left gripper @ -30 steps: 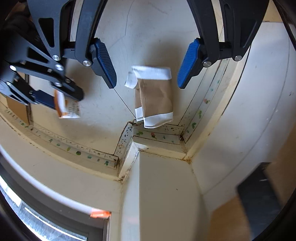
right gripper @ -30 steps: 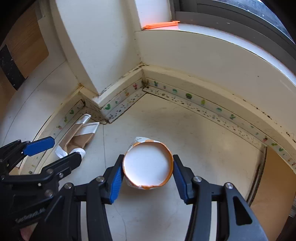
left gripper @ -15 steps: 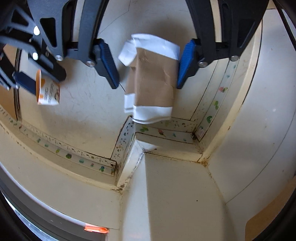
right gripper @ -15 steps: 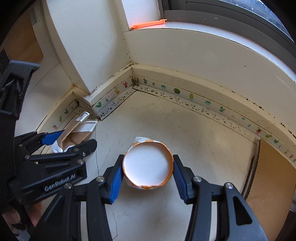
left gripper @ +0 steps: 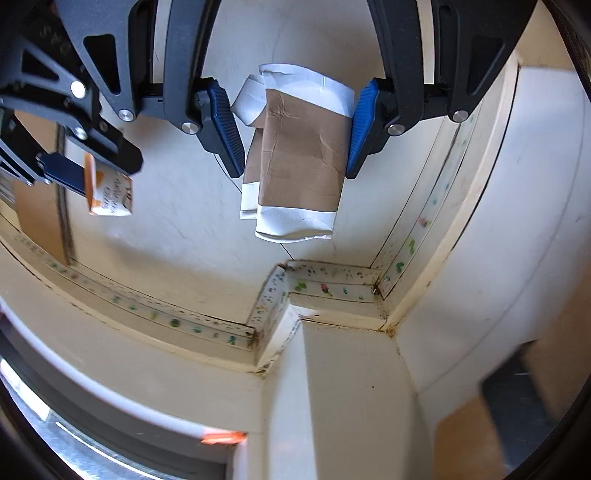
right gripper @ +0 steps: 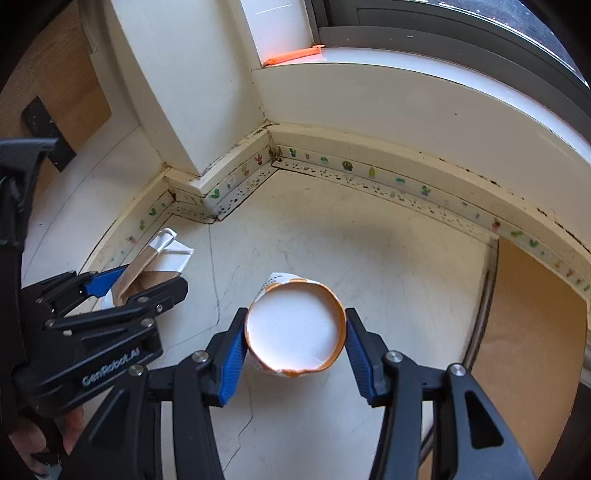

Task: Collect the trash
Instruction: 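Grasp the brown-white paper wrapper with the left tool while the right tool grasps the white paper cup, then carry both tools down over the bin and open them, dropping wrapper and cup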

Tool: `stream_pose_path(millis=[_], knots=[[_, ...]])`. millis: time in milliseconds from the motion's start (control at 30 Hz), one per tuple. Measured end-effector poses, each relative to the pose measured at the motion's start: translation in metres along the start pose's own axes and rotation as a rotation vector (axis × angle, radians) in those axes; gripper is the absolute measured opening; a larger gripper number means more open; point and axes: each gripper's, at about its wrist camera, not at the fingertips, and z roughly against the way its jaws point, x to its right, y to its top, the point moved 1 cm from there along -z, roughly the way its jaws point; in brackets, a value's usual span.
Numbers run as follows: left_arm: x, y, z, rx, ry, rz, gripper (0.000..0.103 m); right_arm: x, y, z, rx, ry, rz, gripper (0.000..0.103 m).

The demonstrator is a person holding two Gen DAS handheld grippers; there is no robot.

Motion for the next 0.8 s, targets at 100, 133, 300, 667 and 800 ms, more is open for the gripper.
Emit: stream_pose_path(millis=[100, 133, 300, 667, 800], knots=[[0.003, -0.013, 0.021, 0.013, -0.021, -0.018, 0.053, -0.001, -0.012, 0.017, 0.006, 0.002, -0.015, 0.05], [0.002, -0.018, 0.03, 0.018, -0.03, -0.026, 0.053, -0.002, -0.017, 0.025, 0.008, 0.004, -0.021, 0.05], [0.002, -0.051, 0.071, 0.036, -0.079, -0.074, 0.053, -0.008, -0.046, 0.062, 0.029, 0.002, -0.053, 0.05], [-0.017, -0.127, 0.153, 0.093, -0.194, -0.178, 0.053, -0.063, -0.129, 0.148, 0.091, -0.05, -0.152, 0.05], [-0.028, -0.163, 0.189, 0.127, -0.223, -0.219, 0.053, -0.091, -0.165, 0.181, 0.123, -0.076, -0.188, 0.05]])
